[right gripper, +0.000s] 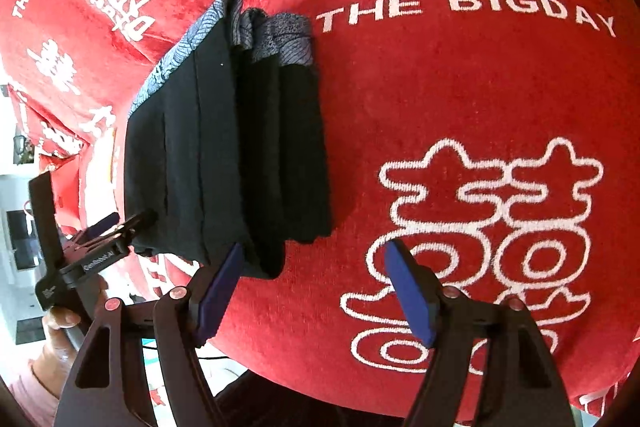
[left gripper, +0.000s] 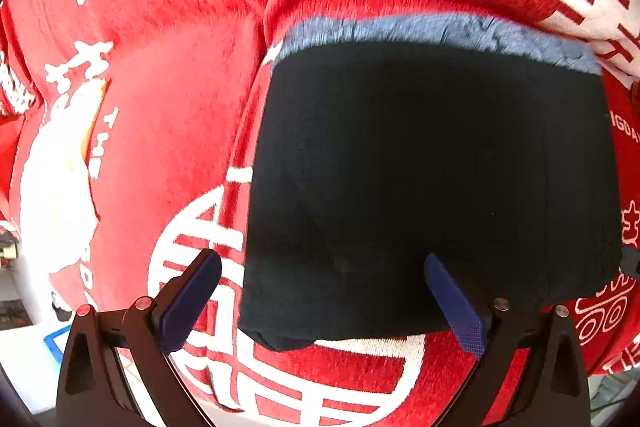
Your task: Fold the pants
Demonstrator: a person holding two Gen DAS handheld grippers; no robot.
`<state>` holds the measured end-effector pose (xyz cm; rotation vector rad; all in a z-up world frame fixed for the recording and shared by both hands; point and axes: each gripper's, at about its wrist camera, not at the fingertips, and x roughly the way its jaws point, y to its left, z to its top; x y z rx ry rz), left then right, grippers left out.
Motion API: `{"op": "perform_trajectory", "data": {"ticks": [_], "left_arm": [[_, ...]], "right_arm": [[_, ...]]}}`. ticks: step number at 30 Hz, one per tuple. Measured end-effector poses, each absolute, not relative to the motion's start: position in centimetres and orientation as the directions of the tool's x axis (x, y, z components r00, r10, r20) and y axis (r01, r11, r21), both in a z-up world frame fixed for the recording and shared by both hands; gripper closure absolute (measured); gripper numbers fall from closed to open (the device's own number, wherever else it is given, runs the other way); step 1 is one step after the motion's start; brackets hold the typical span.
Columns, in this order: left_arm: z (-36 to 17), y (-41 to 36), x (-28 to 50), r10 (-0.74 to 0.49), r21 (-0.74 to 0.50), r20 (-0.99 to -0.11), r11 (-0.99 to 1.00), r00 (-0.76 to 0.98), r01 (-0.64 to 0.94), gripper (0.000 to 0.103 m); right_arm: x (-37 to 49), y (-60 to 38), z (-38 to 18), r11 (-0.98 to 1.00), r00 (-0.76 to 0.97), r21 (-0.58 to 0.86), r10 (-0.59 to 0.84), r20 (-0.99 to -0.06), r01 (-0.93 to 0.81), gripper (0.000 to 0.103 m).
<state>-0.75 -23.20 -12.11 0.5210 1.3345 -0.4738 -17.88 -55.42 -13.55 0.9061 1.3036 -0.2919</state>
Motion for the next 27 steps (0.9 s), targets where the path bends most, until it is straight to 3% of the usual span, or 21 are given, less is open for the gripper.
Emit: {"op": "perform_trajectory", "data": {"ticks": [10,17,27], "left_arm": [[-11.6,-23.1,4.3,-0.074,0.038,-0.984,0.798,0.160,0.601,0.001],[-12.6,-22.7,7.7,-0.217,-0.165,-0.976,0.784,0.016,0.598,0.001],[-15.8,-23.1,9.5,-0.324,-0.370,-0.927,0.702,-0.189,0.609,0.001]], "right_arm": [[-17.2,-57.7,-12.8,0.591,0.361,0.455,0.279,-0.890,0.666,0.027],[-15.6,-58.7,-12.9,0.566,0.415,0.511,0.301,-0.859,0.647,0.025],[-13.3,-59.7,-15.9,0.511,0.469,0.652,0.454,-0.758,0.560,0.022]]}}
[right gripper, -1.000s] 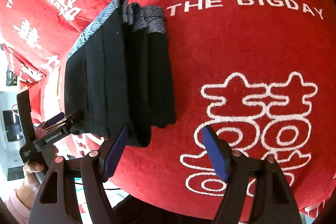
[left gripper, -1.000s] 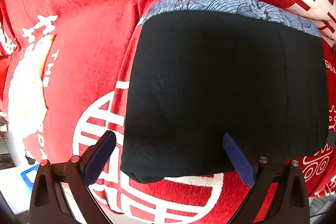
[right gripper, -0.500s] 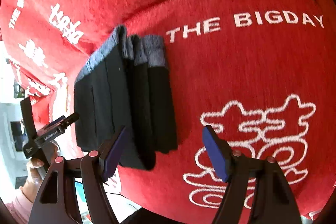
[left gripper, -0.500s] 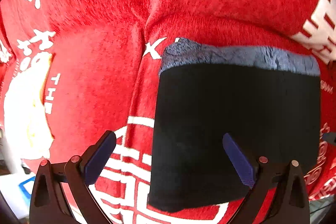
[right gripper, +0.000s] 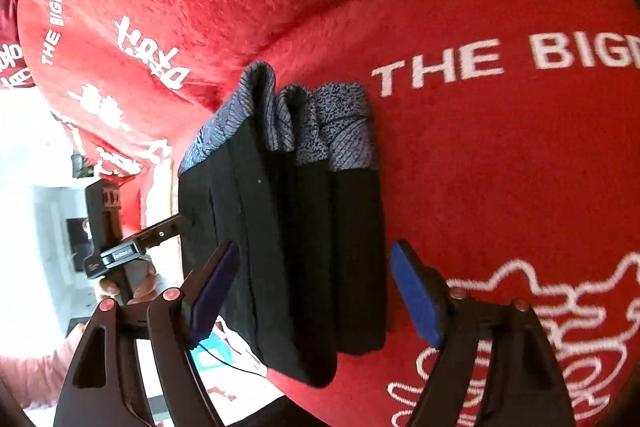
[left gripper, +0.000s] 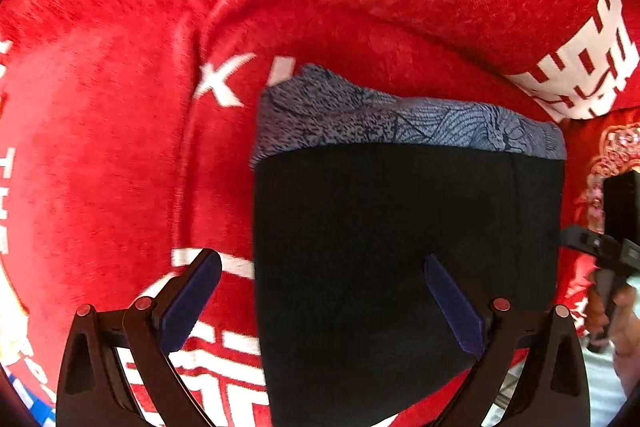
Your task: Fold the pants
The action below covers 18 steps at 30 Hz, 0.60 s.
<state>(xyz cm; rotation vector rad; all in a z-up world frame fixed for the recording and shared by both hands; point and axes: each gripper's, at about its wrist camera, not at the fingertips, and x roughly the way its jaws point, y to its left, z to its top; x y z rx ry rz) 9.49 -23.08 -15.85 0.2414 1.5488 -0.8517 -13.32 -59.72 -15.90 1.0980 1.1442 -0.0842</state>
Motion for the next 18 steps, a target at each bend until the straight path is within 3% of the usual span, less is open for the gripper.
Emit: {"op": "perform_trajectory", "data": {"ticks": [9,18], "left_arm": [[-17.9,-24.6,9.3,-0.383,-0.464,-0.884,0.658,-0.267,0.593,0.001],[-19.4,-24.4,9.0,-0.447,-0.532,-0.846,0.681,-0.289,0.504,0.000]], "right_arm": [[-11.3,-59.8,-19.1,0.490,0.446,0.719,0.566,-0.693,0.493,0.022],[-10.4,-60.1,-20.1,0.443,0.488,0.765,0.593,-0.641,0.467,0.021]]}}
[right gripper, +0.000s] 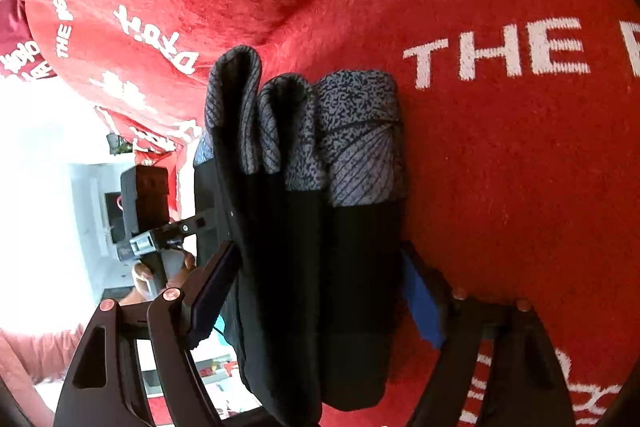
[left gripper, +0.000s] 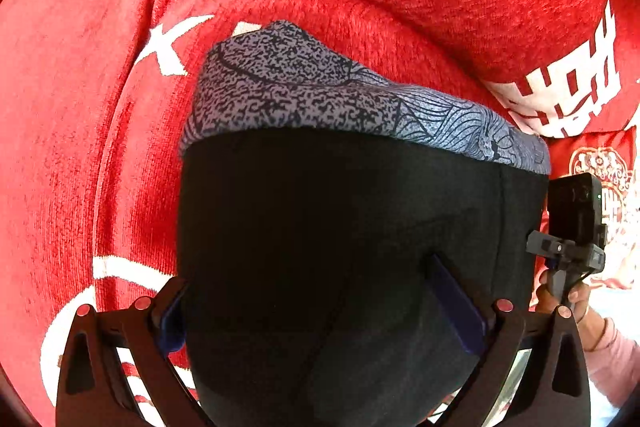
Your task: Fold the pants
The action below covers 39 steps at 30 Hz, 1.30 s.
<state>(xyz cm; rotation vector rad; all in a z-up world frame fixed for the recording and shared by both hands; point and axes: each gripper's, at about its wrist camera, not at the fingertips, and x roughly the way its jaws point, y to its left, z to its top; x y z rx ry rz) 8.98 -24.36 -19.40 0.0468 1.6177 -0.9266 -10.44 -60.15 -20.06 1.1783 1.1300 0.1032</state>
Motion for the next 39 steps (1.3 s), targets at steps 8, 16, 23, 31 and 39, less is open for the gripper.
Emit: {"op": "perform_trajectory", "data": {"ticks": [8,16,23,31,39], "left_arm": [[-16.5,-24.0,7.3,-0.456,-0.479,-0.870,0.692,-0.188,0.540,0.030],[-12.2,-22.5,5.9,-0.471,-0.460,-0.871,0.685,-0.139,0.564,0.039],[-9.1,-21.2,2.8,-0.474,-0.458,-0.870,0.674,-0.136,0.580,0.039],[-9.4,-17.7,0.5,-0.433,-0.446,-0.884,0.667,-0.176,0.597,0.039],[-15.3,-15.7,0.3,-0.408,-0.446,-0.890,0.689,-0.203,0.572,0.026]], "right_arm": [[-10.6,-60.1,-19.4,0.376,0.512,0.765,0.579,-0.635,0.523,0.056],[-11.7,-59.0,-16.6,0.335,0.569,0.807,0.580,-0.583,0.486,0.061],[-14.5,-56.3,-13.9,0.320,0.582,0.822,0.589,-0.562,0.470,0.061],[-18.1,-52.2,-14.0,0.294,0.587,0.823,0.588,-0.556,0.485,0.061],[-19.2,-49.5,-17.9,0.345,0.544,0.763,0.547,-0.636,0.546,0.055]]}}
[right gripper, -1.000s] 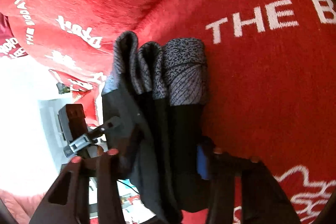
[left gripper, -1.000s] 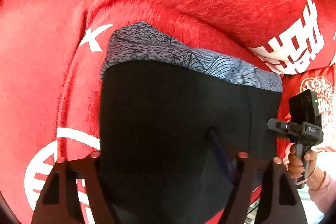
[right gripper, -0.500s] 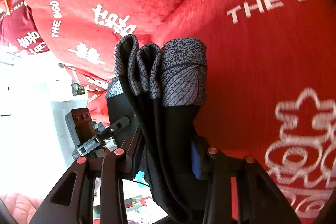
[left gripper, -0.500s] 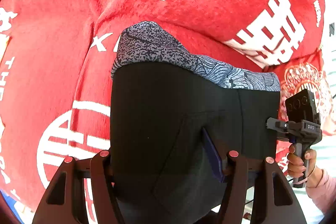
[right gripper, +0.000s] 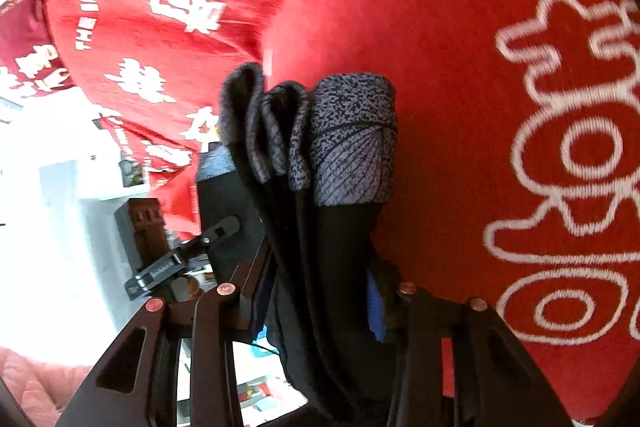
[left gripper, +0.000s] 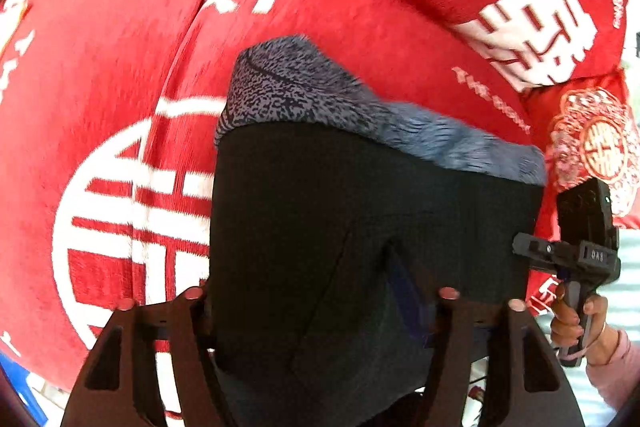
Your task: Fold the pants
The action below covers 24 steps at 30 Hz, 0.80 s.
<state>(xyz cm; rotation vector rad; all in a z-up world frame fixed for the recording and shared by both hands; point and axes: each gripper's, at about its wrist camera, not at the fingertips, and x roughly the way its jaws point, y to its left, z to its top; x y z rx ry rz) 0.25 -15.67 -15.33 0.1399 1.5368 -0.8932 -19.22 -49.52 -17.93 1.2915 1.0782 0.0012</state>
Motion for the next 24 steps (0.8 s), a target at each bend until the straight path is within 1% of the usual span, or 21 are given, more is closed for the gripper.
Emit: {"op": "perform_trajectory", "data": {"ticks": [1,3,4,5,8,9,14,18,20,24], "left_arm": [[-15.5,-15.4,0.3,-0.416,-0.442,-0.890,0.692,-0.184,0.571,0.019],[-15.6,-15.3,0.3,-0.415,-0.425,-0.896,0.692,-0.159,0.584,0.013],[-15.7,-15.3,0.3,-0.405,-0.407,-0.903,0.696,-0.144,0.592,0.006],[-15.7,-15.2,0.3,-0.389,-0.384,-0.912,0.704,-0.127,0.597,0.002],[-15.4,-15.3,0.3,-0.363,-0.352,-0.925,0.712,-0.111,0.608,0.002],[-15.0,-15.3,0.1,-0.346,-0.327,-0.934,0.716,-0.093,0.617,0.002],[-13.0,-14.7,-0.8,-0.252,-0.184,-0.968,0.717,0.004,0.672,0.002],[-11.5,-13.7,-2.1,-0.216,-0.144,-0.976,0.713,0.019,0.686,0.002],[-10.5,-13.2,-2.9,-0.205,-0.119,-0.978,0.705,0.040,0.700,0.002],[-9.0,-12.7,-4.6,-0.169,-0.070,-0.983,0.693,0.067,0.718,0.002]], "right_arm": [[-19.3,-49.4,-18.4,0.373,0.530,0.743,0.530,-0.662,0.556,0.051],[-19.4,-49.6,-18.8,0.361,0.544,0.750,0.524,-0.655,0.554,0.046],[-19.4,-49.6,-19.0,0.364,0.539,0.742,0.519,-0.663,0.563,0.039],[-19.4,-49.6,-19.0,0.379,0.530,0.727,0.505,-0.681,0.573,0.036],[-19.3,-49.4,-18.7,0.387,0.519,0.702,0.480,-0.707,0.598,0.034],[-19.2,-49.2,-18.4,0.390,0.512,0.687,0.466,-0.721,0.613,0.032],[-19.4,-48.1,-16.7,0.420,0.464,0.620,0.420,-0.780,0.662,0.031],[-20.6,-47.1,-15.0,0.449,0.422,0.556,0.368,-0.828,0.700,0.029],[-21.3,-46.6,-14.2,0.462,0.398,0.520,0.339,-0.852,0.719,0.024],[-21.9,-44.7,-12.0,0.535,0.308,0.395,0.248,-0.919,0.747,0.023]]}}
